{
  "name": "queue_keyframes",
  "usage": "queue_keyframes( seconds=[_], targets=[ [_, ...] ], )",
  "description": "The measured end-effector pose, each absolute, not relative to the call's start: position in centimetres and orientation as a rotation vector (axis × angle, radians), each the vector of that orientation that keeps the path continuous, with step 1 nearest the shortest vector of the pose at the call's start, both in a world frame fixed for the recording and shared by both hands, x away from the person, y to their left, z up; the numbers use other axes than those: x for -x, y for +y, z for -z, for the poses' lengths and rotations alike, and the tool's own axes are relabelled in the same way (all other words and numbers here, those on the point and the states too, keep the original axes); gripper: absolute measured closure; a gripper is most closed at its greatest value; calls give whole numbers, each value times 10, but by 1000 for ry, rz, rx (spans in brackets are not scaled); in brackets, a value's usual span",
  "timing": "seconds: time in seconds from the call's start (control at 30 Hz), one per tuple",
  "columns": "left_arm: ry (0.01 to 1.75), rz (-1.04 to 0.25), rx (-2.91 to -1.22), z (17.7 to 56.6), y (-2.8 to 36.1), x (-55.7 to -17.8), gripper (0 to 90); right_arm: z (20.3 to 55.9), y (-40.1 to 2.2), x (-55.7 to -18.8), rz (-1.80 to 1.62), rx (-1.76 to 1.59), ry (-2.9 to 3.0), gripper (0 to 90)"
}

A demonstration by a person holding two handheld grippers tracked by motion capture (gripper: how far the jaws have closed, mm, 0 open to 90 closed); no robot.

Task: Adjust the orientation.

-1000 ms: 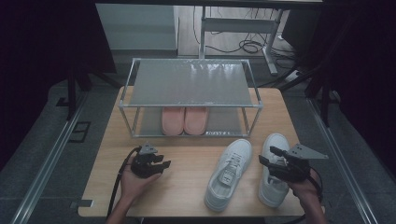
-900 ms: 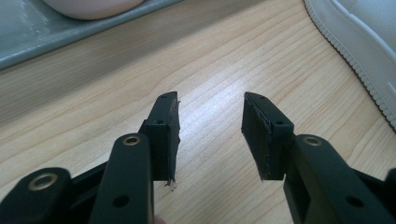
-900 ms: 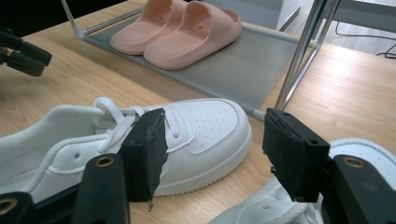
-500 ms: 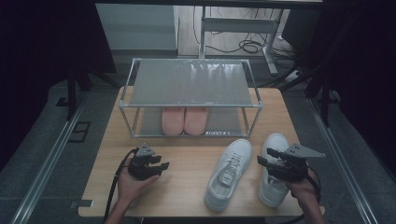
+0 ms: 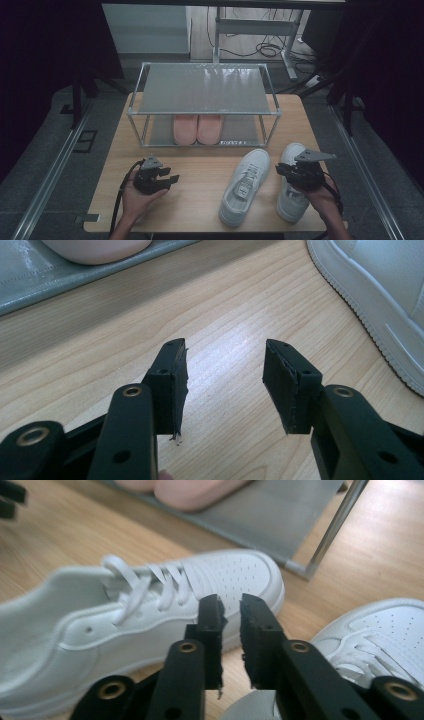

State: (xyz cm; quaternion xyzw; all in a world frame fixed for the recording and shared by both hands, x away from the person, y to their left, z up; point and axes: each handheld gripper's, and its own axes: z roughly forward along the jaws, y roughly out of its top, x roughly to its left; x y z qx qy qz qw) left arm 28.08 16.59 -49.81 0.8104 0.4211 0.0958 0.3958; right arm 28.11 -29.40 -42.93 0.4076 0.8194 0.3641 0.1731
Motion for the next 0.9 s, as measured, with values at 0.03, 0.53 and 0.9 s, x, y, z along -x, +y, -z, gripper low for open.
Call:
queue_keyframes(
  seconds=[0.03, 0.53, 0.9],
  targets=[
    [1068, -244, -2051, 498, 167, -281, 529, 430, -292, -283, -1002, -1154, 2341, 846],
    [1081, -263, -2019, 497, 168, -278, 540, 421, -271, -337, -734, -1149, 2472, 900],
    [1091, -275, -1996, 497, 170, -277, 548, 444, -258, -375, -547, -1235, 2531, 900]
  ],
)
